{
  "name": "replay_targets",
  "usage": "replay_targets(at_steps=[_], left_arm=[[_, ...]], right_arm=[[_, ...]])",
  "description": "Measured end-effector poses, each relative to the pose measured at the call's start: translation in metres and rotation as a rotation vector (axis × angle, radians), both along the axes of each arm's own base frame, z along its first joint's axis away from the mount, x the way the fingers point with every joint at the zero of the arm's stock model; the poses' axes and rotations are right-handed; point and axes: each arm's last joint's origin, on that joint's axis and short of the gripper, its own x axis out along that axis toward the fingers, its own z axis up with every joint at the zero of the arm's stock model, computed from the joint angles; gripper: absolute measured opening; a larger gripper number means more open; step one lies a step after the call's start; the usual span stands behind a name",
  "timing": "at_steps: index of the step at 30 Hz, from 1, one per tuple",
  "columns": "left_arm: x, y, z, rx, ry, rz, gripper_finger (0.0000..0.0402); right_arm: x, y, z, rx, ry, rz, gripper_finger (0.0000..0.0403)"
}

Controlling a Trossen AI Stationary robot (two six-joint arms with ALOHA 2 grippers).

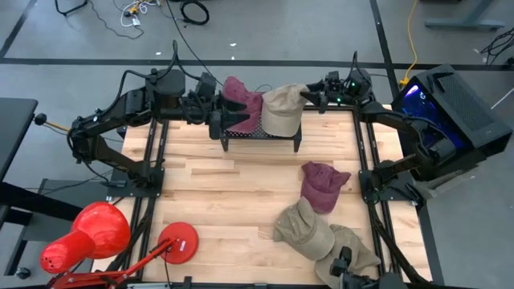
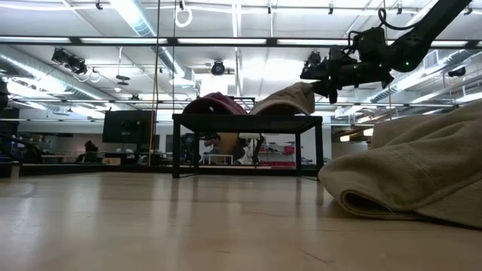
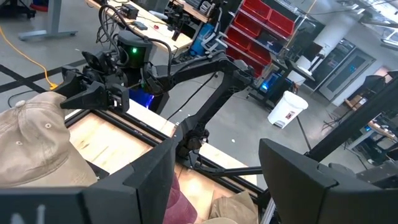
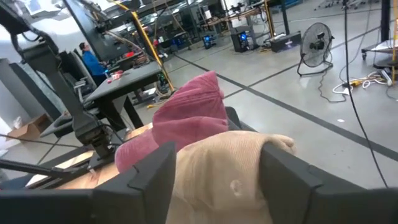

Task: Pick & Place hat
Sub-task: Put the top brown cap on the shelf

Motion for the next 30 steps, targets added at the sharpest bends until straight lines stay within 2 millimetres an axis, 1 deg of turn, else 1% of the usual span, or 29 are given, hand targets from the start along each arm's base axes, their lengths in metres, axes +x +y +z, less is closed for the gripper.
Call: replay_targets(at_steps=[5,10,15,22,30], left_arm=[[0.0,0.0,0.0,-0.001,0.0,0.001,0.0238],[0.0,0.0,0.0,-0.001,0.0,0.002,0.0238],[0.0,0.0,0.0,-0.001,0.0,0.002,0.0238],[0.0,0.0,0.0,0.0,0.0,0.002,0.0238],[0.0,0.0,0.0,0.0,-0.001,0.002,0.0238]], right_arm=[[-0.005,-0.004,0.0,0.016,-0.004,-0.022,0.0228],[-0.006,-0.004,0.0,0.041,-0.01,-0.024,0.0228],[-0.006,-0.003,0.0,0.05,-0.012,0.022,0.0228],[-0.002,0.0,-0.003,0.068,0.003,0.032,0.022],[0.008,0.005,-0.005,0.047,0.027,0.01,0.0219]])
